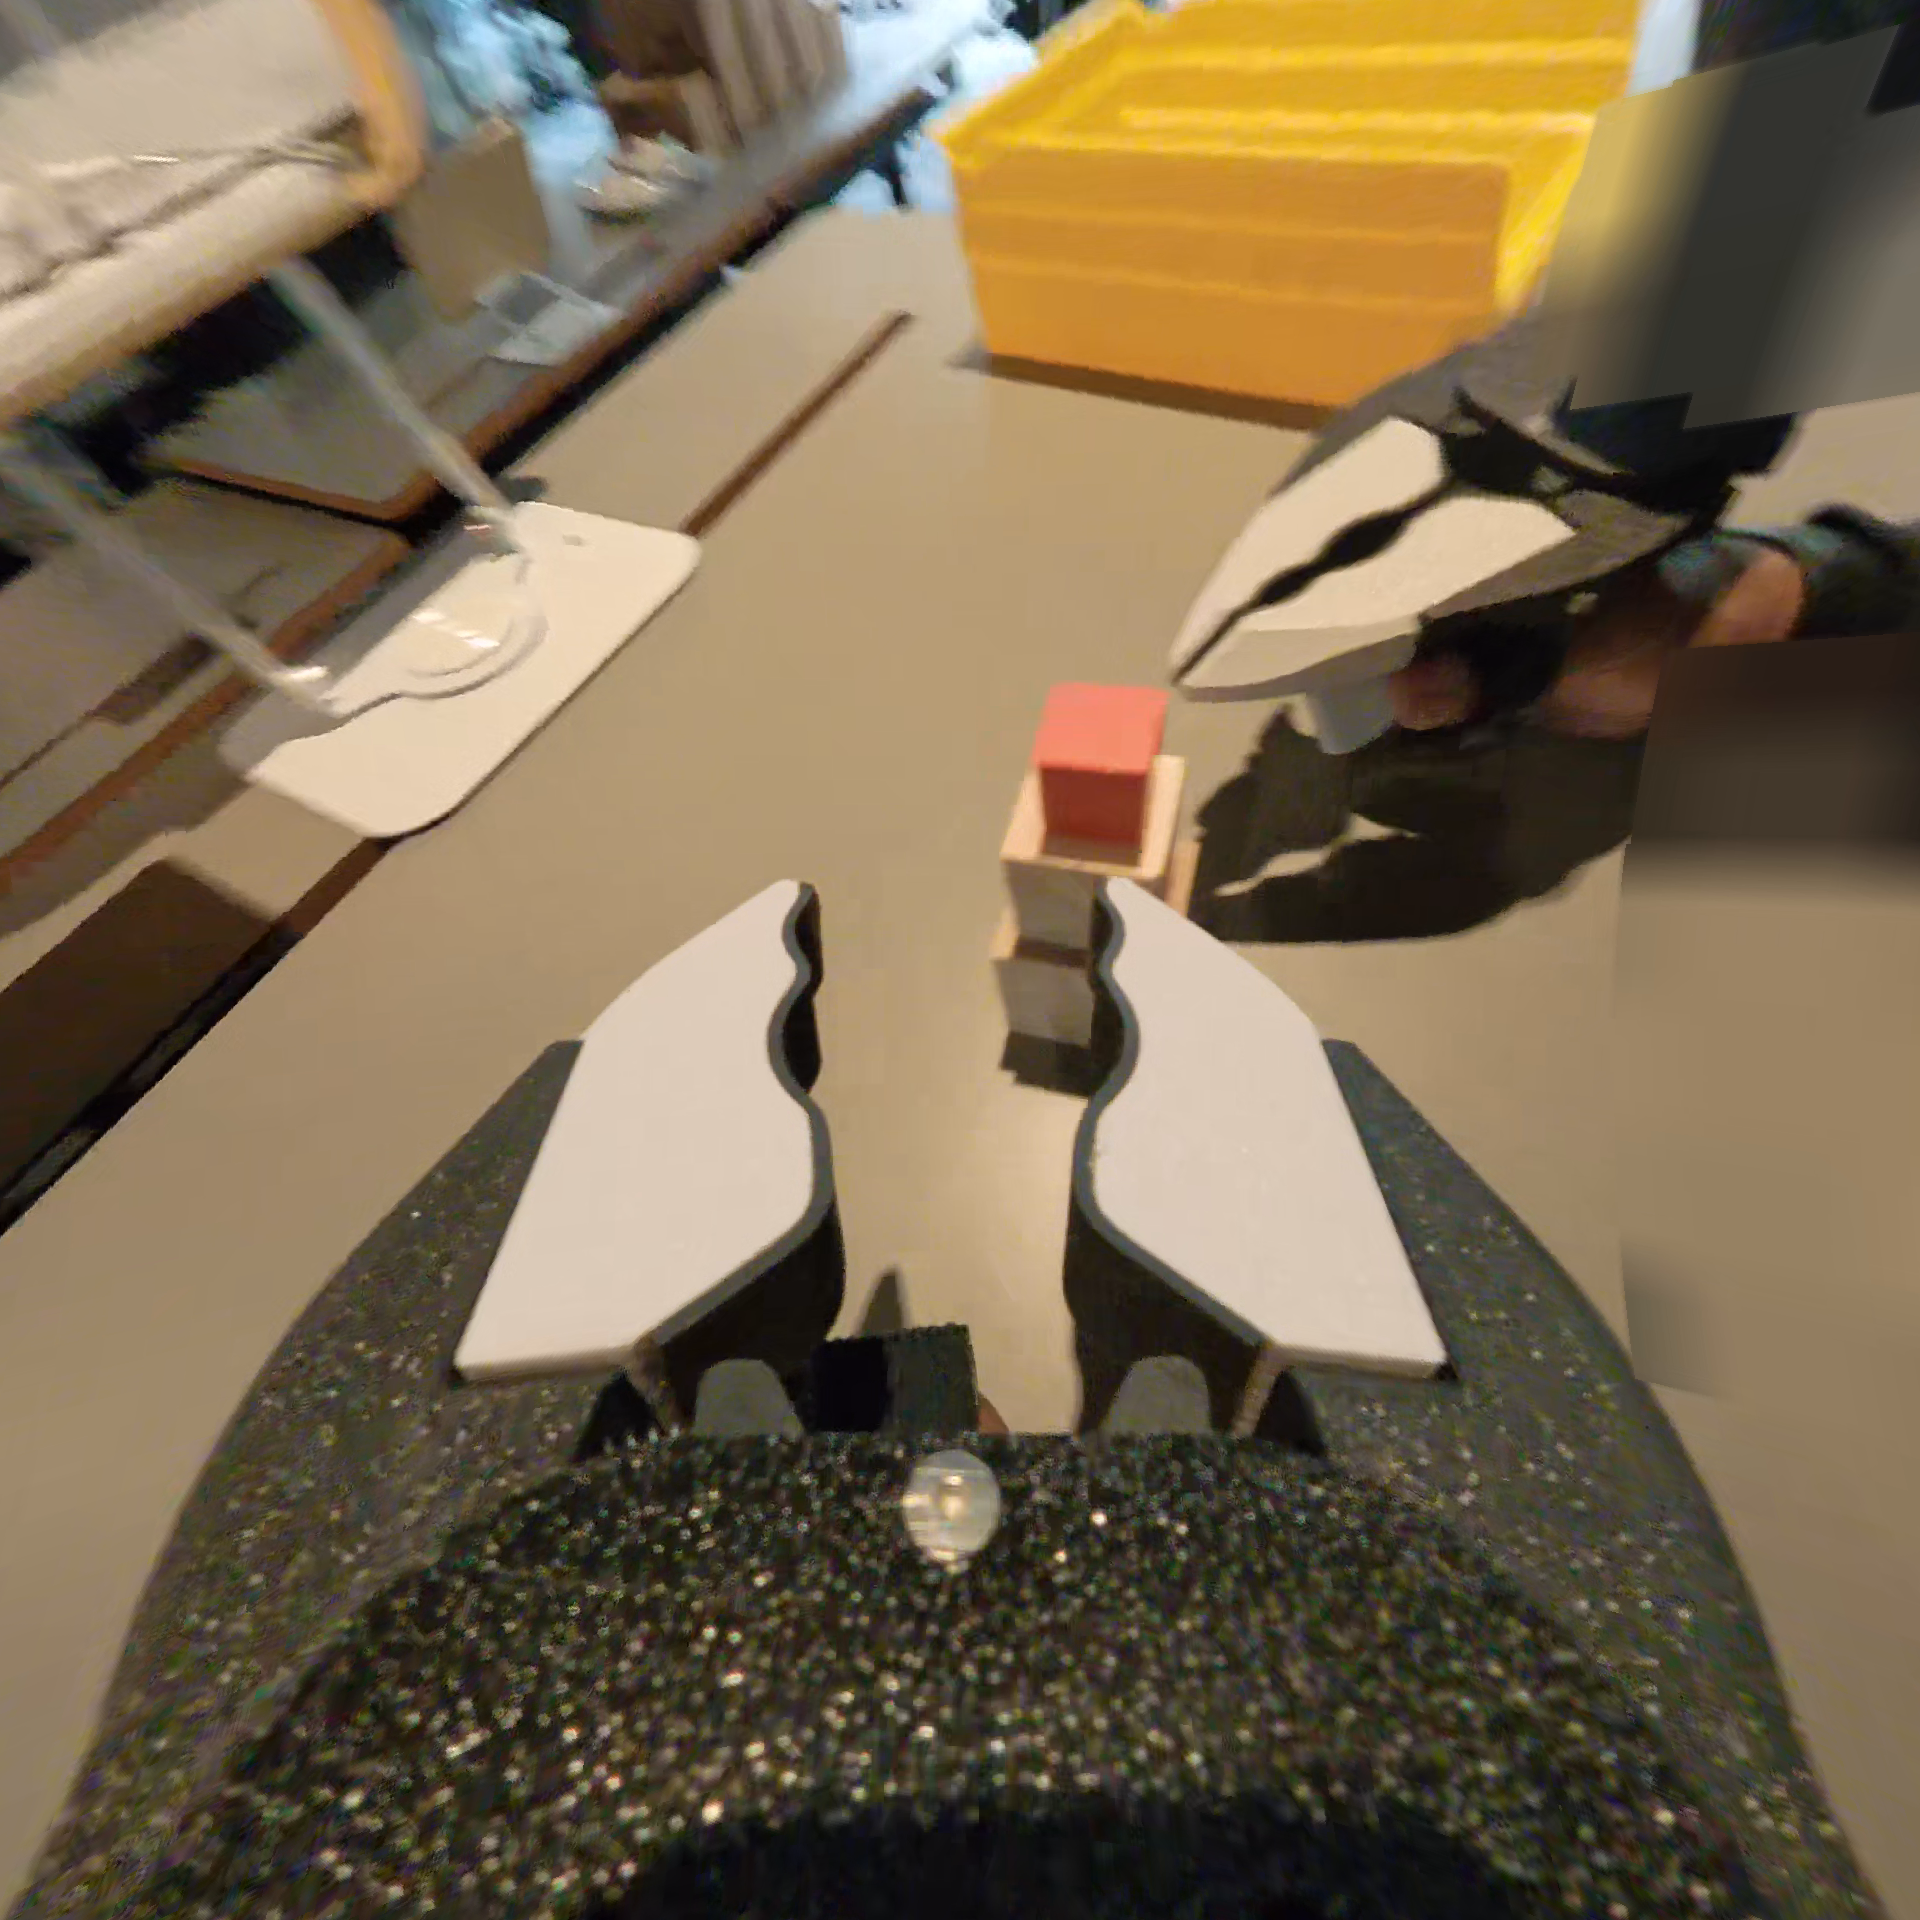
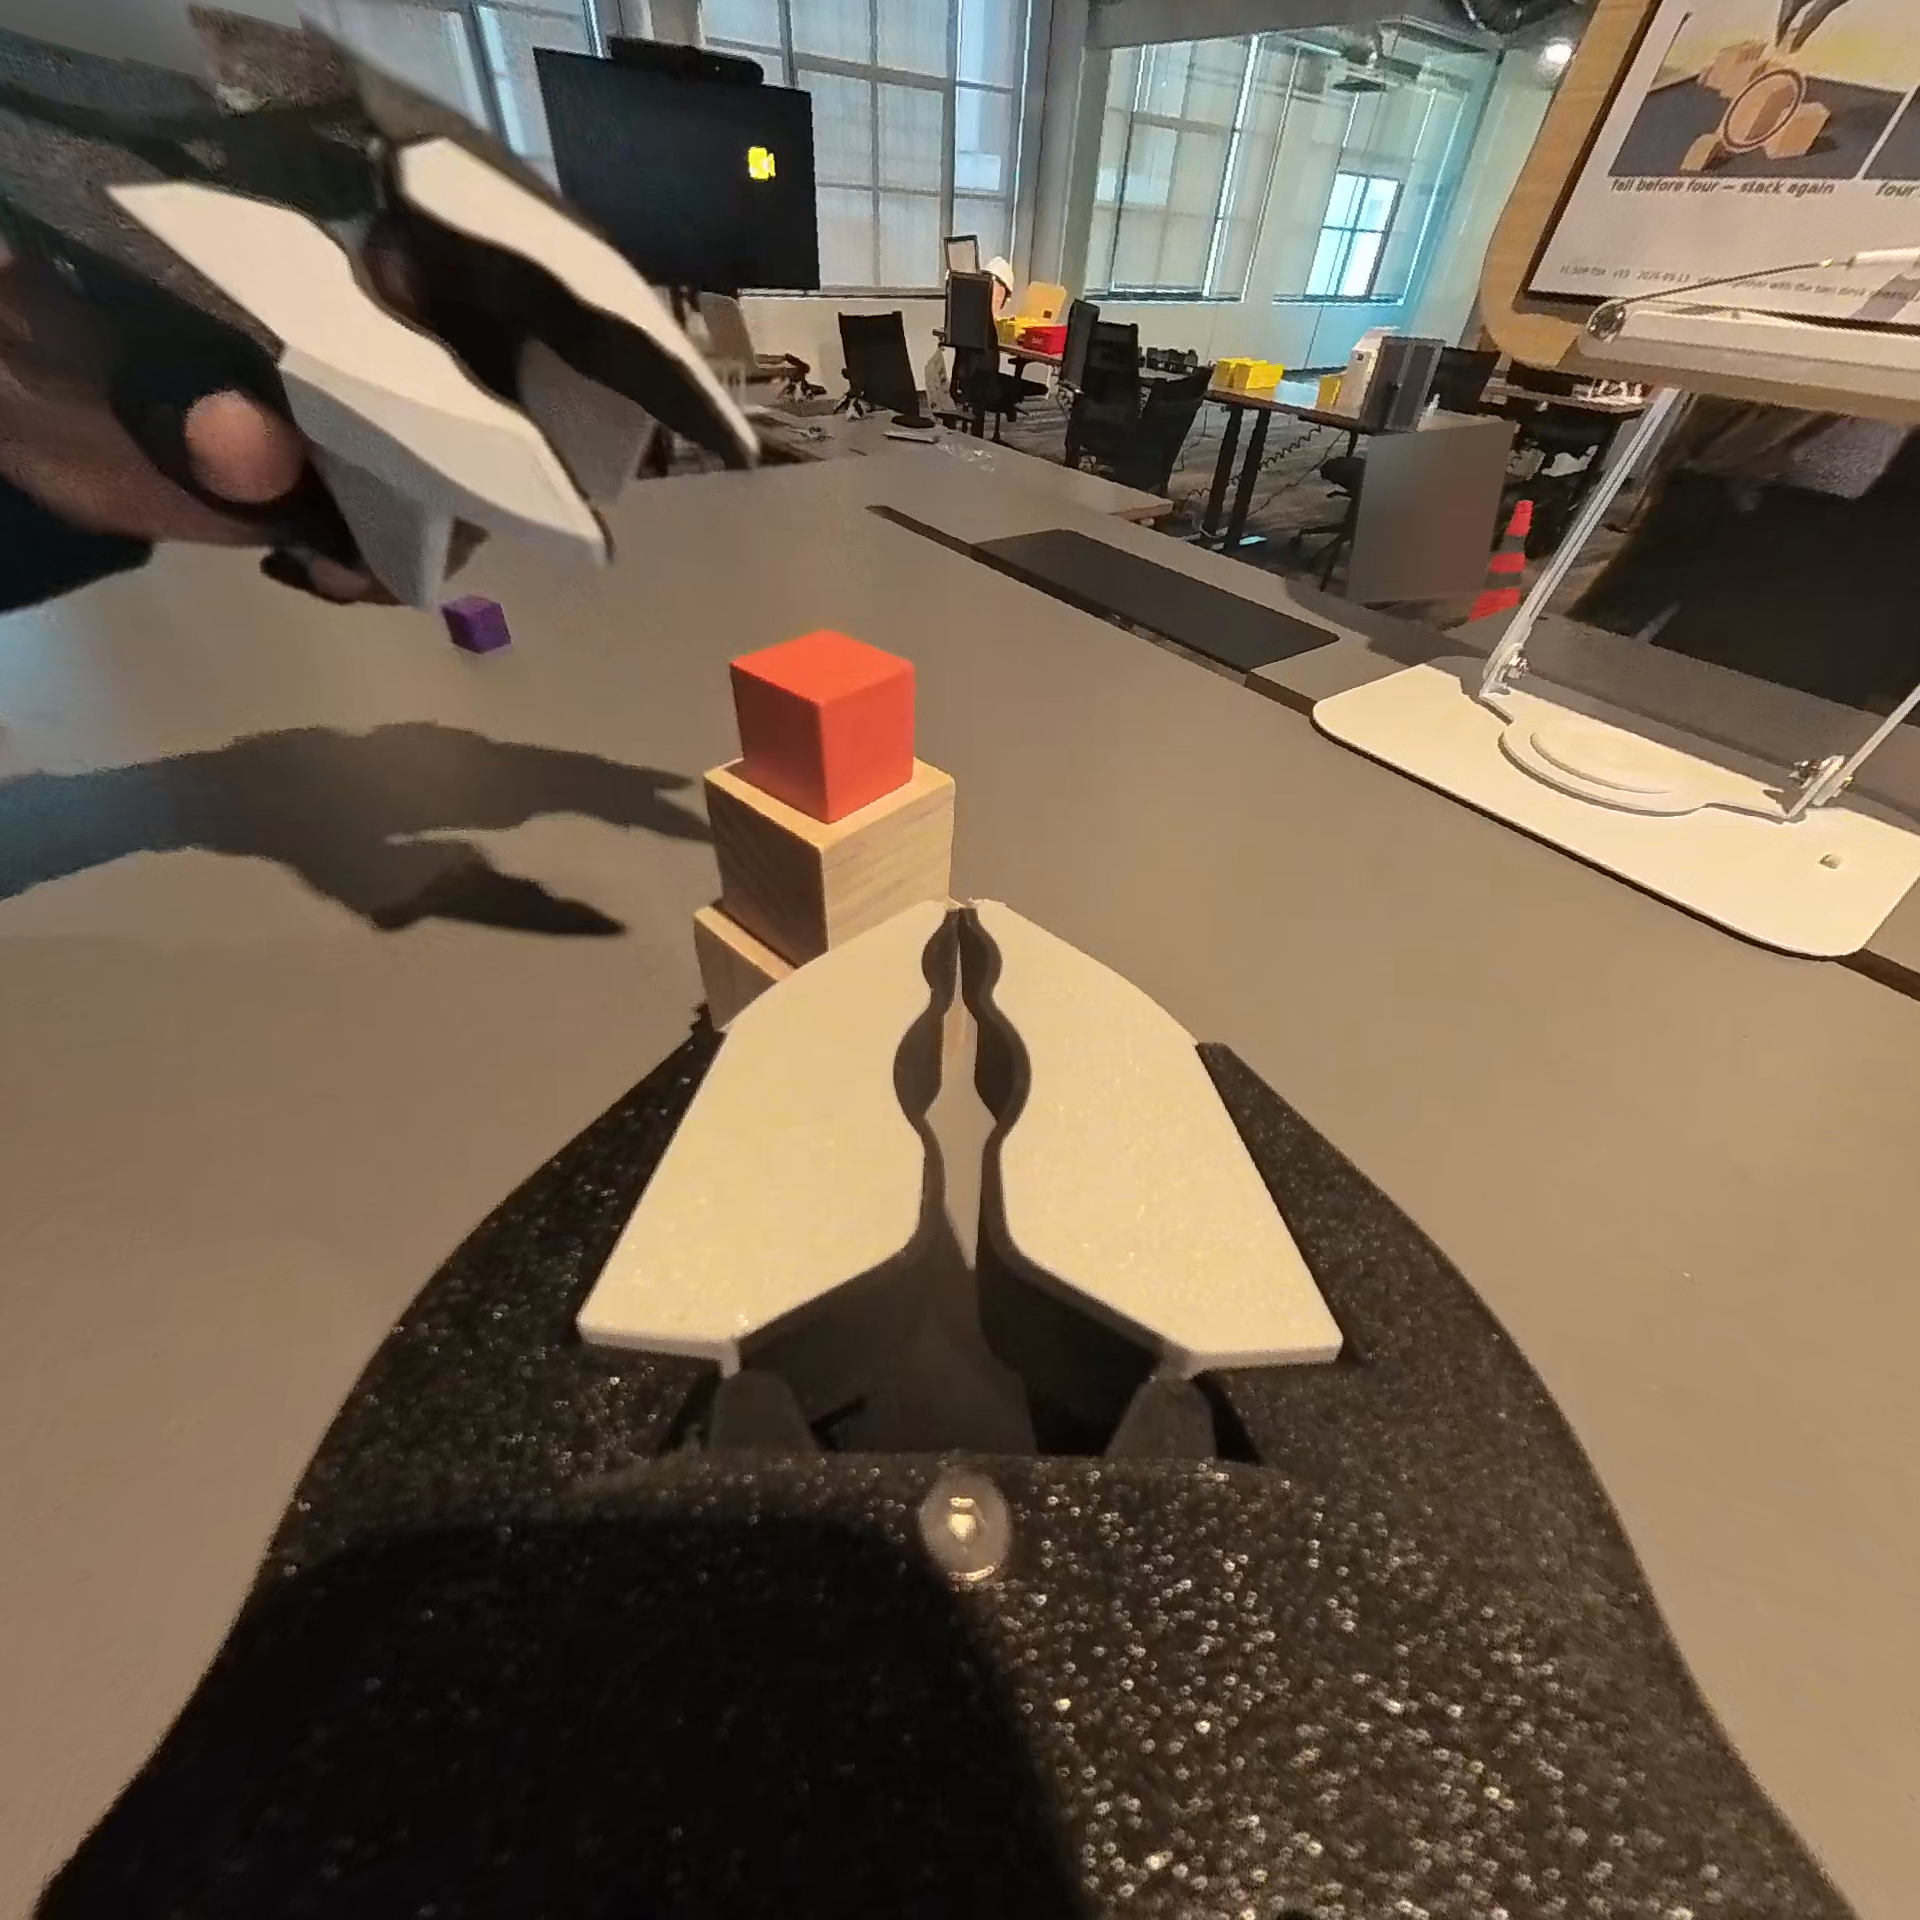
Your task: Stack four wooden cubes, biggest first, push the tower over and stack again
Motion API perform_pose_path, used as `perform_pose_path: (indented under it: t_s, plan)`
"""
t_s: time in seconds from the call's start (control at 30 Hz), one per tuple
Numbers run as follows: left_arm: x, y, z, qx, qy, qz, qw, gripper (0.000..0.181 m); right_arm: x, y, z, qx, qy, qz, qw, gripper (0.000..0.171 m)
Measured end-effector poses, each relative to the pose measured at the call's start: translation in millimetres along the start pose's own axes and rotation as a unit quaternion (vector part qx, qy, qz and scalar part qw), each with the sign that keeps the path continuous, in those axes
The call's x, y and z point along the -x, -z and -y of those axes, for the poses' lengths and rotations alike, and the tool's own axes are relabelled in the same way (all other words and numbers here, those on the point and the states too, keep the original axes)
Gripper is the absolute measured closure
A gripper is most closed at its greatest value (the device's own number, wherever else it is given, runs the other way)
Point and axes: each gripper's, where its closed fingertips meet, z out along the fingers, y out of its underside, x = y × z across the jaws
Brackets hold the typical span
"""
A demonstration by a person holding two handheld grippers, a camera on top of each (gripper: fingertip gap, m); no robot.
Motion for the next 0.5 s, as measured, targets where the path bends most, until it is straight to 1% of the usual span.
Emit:
perform_pose_path:
  t_s: [0.07, 0.13, 0.2, 0.23, 0.27, 0.33, 0.37, 0.43, 0.5]
  plan:
    - [25.4, 27.5, -15.7, -0.034, 0.039, 0.091, 0.995, 0.133, 0.0, 0.4, 0.0, 0.0, -0.001, 0.0, 1.0, 0.171]
    - [57.4, 64.5, -46.2, -0.049, 0.088, 0.217, 0.971, 0.135, 0.4, 0.3, -0.4, 0.001, 0.0, 0.0, 1.0, 0.171]
    - [85.1, 111.3, -93.9, -0.026, 0.135, 0.357, 0.924, 0.135, 1.0, -0.1, -0.9, 0.003, 0.003, -0.001, 1.0, 0.171]
    - [91.7, 133.9, -120.3, -0.001, 0.157, 0.409, 0.899, 0.135, 1.7, -0.6, -1.5, 0.006, 0.004, -0.001, 1.0, 0.171]
    - [93.6, 153.2, -143.7, 0.022, 0.176, 0.447, 0.877, 0.135, 2.3, -1.0, -2.0, 0.008, 0.005, -0.001, 1.0, 0.171]
    - [89.7, 181.3, -180.5, 0.065, 0.203, 0.495, 0.842, 0.137, 4.0, -1.6, -2.7, 0.011, 0.008, -0.001, 1.0, 0.171]
    - [85.7, 188.1, -191.6, 0.089, 0.212, 0.501, 0.834, 0.137, 4.7, -2.2, -3.3, 0.014, 0.01, -0.001, 1.0, 0.171]
    - [81.5, 195.7, -201.7, 0.126, 0.202, 0.515, 0.824, 0.137, 6.2, -3.5, -4.4, 0.019, 0.012, -0.001, 1.0, 0.171]
    - [81.2, 194.4, -211.1, 0.159, 0.209, 0.512, 0.818, 0.137, 8.9, -4.6, -4.9, 0.022, 0.016, 0.002, 1.0, 0.171]
